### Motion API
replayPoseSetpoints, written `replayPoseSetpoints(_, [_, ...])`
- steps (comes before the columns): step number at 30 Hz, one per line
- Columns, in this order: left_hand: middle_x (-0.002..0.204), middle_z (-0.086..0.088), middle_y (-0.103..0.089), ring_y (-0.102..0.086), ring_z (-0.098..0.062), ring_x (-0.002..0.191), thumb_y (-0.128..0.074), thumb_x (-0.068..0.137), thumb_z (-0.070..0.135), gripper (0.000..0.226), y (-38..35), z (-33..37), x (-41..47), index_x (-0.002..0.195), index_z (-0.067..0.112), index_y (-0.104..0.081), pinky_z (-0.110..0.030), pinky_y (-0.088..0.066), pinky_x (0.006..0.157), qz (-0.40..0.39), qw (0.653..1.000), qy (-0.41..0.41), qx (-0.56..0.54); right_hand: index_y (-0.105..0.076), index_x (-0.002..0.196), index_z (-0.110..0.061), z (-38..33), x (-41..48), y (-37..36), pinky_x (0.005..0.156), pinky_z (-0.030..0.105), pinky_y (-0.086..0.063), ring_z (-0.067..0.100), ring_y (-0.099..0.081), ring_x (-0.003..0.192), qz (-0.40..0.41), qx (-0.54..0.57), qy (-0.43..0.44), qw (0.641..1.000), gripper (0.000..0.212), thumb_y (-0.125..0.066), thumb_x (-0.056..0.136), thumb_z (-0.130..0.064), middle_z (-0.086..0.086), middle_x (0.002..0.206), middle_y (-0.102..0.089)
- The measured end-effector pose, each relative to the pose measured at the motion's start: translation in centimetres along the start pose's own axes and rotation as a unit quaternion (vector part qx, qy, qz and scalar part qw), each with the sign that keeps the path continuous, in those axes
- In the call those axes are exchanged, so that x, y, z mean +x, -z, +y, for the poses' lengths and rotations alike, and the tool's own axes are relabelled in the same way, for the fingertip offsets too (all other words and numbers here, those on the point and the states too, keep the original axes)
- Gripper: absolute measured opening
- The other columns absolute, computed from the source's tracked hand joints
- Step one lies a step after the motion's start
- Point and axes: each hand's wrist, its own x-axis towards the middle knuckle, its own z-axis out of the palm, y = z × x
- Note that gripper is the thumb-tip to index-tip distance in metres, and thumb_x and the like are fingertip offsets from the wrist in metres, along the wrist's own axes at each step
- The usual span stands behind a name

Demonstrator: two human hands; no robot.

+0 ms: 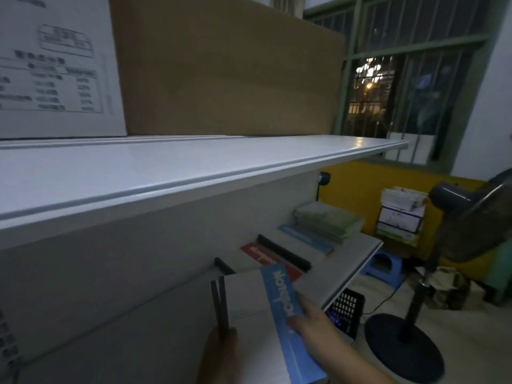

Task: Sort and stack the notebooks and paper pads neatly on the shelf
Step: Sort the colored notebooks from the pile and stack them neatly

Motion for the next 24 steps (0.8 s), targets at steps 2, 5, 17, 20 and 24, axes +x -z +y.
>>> replayPoseSetpoints(2, [0.066, 0.003, -0.03, -0.037, -0.017, 0.064, -0.043, 0.099, 0.013, 0.036, -2.0, 0.9, 1.8, 0.13, -0.003, -0.046, -0.02, -0.032, 0.047, -0.022, 1.0, 0.011, 0.008, -0.051, 0.122, -0.031, 0.0, 2.3, 1.3, 0.093, 0.04, -0.049, 0.014, -0.06, 0.103, 0.006, -0.008, -0.005, 1.0, 0.033, -0.046, 0.094, -0.015, -0.008, 0.111, -0.064])
replayPoseSetpoints(5, [0.082, -0.011, -0.05, -0.04, -0.019, 0.067, -0.048, 0.096, 0.005, 0.041, -4.0, 2.2, 2.9, 0.134, -0.007, -0.042, -0.021, -0.03, 0.046, -0.041, 0.999, 0.016, 0.007, -0.057, 0.121, -0.025, 0.8, 5.6, 3.1, 0.094, 0.046, -0.05, 0.02, -0.064, 0.099, 0.015, -0.005, -0.023, 1.0, 0.033, -0.043, 0.094, -0.011, -0.004, 0.105, -0.069])
replayPoseSetpoints(17, [0.082, -0.014, -0.059, -0.053, -0.026, 0.077, -0.049, 0.09, -0.005, 0.022, -11.8, 6.2, 8.4, 0.106, 0.006, -0.06, -0.029, -0.037, 0.068, 0.092, 0.978, 0.035, -0.186, -0.039, 0.141, -0.023, -2.3, 18.4, 10.2, 0.099, 0.038, -0.044, 0.021, -0.051, 0.119, -0.156, -0.211, 0.069, 0.962, 0.051, -0.041, 0.094, -0.002, 0.0, 0.135, -0.051])
replayPoseSetpoints(20, [0.082, -0.007, -0.064, -0.057, -0.023, 0.075, -0.045, 0.087, -0.009, 0.031, -12.1, 6.9, 8.5, 0.101, 0.012, -0.063, -0.023, -0.04, 0.065, 0.146, 0.98, 0.013, -0.137, -0.051, 0.13, -0.018, -1.9, 20.7, 9.6, 0.086, 0.033, -0.049, 0.02, -0.056, 0.103, -0.139, -0.233, 0.114, 0.956, 0.039, -0.043, 0.094, -0.004, 0.002, 0.123, -0.059])
replayPoseSetpoints(24, [0.088, -0.001, -0.066, -0.062, -0.006, 0.067, -0.059, 0.085, -0.006, 0.03, -11.5, 7.4, 7.5, 0.113, 0.007, -0.06, -0.011, -0.047, 0.053, 0.12, 0.99, -0.004, -0.074, -0.049, 0.132, -0.019, -1.2, 23.0, 8.3, 0.076, 0.028, -0.046, 0.018, -0.052, 0.091, -0.157, -0.233, 0.131, 0.951, 0.038, -0.043, 0.097, -0.006, 0.006, 0.122, -0.058])
